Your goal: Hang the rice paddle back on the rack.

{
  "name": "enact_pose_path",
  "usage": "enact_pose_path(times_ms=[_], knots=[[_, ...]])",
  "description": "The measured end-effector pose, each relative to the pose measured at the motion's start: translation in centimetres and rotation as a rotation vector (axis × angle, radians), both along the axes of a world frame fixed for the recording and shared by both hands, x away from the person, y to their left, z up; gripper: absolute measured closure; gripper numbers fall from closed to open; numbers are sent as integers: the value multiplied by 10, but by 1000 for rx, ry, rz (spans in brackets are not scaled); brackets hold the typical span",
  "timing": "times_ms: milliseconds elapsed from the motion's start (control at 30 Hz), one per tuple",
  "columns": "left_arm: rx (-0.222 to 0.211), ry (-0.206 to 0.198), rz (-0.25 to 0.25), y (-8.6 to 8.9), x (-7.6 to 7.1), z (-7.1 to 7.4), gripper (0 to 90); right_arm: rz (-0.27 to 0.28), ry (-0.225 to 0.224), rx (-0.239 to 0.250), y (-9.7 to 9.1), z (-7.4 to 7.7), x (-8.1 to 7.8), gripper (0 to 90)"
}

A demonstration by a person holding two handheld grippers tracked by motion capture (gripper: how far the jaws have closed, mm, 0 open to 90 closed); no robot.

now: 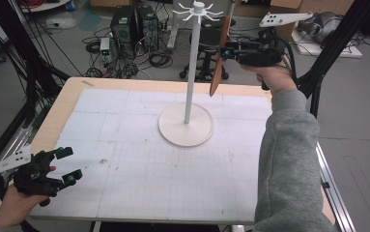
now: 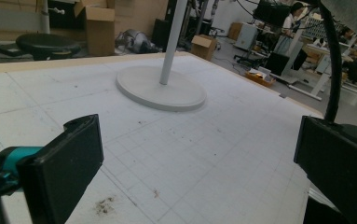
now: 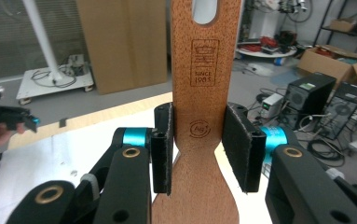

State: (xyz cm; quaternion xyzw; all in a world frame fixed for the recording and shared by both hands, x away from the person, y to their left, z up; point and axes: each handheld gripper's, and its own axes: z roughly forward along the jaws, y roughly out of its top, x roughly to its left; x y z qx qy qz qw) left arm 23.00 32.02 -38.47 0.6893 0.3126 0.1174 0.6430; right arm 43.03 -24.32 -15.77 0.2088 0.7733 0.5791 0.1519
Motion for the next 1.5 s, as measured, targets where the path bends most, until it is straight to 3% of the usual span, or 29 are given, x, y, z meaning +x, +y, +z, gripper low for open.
enact_pose_path(times_ms=[500, 1067, 1500], knots=[[-11, 2, 12, 4, 0, -1, 18, -26, 1, -3, 11, 2, 6, 641], [-15, 11, 29, 10, 0, -5, 18, -17, -11, 17, 23, 0, 10, 641], [-19, 23, 41, 13, 0, -8, 18, -21, -6, -5, 28, -5, 13, 641]])
